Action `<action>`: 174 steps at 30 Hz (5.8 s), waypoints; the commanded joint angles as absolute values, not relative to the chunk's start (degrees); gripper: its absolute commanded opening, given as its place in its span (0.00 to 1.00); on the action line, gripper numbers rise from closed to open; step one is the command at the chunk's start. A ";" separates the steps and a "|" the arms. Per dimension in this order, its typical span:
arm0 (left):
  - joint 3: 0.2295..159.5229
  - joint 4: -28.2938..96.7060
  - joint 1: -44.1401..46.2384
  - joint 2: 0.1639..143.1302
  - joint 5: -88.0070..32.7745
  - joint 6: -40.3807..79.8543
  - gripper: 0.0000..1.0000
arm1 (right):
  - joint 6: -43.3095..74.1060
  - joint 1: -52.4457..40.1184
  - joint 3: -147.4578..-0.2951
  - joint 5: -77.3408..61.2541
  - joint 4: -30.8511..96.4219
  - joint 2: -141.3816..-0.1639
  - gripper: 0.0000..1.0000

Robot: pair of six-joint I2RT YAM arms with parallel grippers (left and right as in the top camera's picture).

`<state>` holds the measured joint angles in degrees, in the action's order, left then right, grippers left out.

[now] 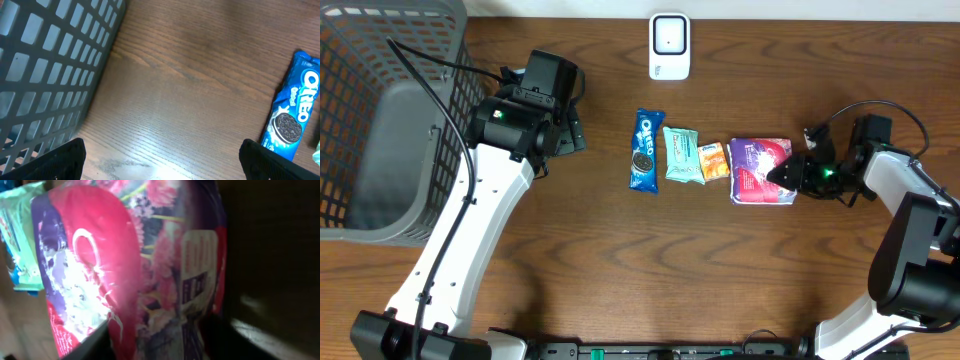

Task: Scan the item barcode

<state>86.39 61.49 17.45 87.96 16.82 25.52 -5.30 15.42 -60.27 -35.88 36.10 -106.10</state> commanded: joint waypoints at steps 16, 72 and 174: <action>86.48 61.67 17.32 88.07 17.19 26.02 0.98 | 1.48 17.10 -65.80 -29.43 37.43 -98.94 0.01; 86.48 61.67 17.32 88.07 17.19 26.02 0.98 | 22.02 3.27 -91.39 29.02 59.02 -101.78 0.49; 86.48 61.67 17.32 88.07 17.19 26.02 0.98 | 4.60 -1.23 -75.90 -20.64 33.23 -101.69 0.01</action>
<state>86.39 61.49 17.45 87.96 16.82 25.52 7.33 -0.03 -75.68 -17.39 34.20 -102.17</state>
